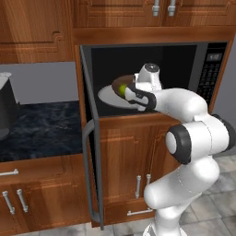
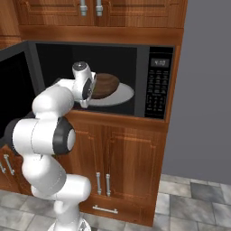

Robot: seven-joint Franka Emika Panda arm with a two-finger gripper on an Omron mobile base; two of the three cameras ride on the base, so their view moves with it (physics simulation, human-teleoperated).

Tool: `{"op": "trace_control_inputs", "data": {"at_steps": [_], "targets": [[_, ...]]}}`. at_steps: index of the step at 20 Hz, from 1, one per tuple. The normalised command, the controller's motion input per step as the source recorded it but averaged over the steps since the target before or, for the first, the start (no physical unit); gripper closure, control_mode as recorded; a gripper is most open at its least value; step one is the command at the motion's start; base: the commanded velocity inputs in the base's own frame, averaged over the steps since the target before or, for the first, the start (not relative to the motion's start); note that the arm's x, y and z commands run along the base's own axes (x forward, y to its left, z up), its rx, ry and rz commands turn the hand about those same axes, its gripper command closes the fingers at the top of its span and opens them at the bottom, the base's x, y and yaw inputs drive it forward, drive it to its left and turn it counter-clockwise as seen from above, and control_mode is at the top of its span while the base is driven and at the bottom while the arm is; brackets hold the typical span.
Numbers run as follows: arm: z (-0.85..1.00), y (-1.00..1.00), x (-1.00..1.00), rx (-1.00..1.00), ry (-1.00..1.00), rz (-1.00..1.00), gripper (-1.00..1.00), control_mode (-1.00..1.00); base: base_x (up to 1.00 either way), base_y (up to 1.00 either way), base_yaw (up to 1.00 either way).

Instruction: Pick the lime from the sink and place it in the bowl. Then pick the bowl and place it in the microwave. Then close the microwave door and press the start button.

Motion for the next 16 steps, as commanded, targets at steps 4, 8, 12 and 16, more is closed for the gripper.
{"op": "trace_control_inputs", "data": {"at_steps": [4, 8, 12, 16], "targets": [[-0.02, 0.0, -0.08, 0.0, 0.03, 0.0, -1.0, -1.0, 0.0, 0.0, 0.0], [0.01, 0.0, -0.27, 0.0, 0.0, 0.0, -1.0, -1.0, 0.0, 0.0, 0.0], [0.0, 0.0, -0.87, 0.0, -0.01, 0.0, -1.0, -1.0, 0.0, 0.0, 0.0], [0.0, 0.0, -1.0, 0.0, -0.07, 0.0, -1.0, -1.0, 0.0, 0.0, 0.0]]}}
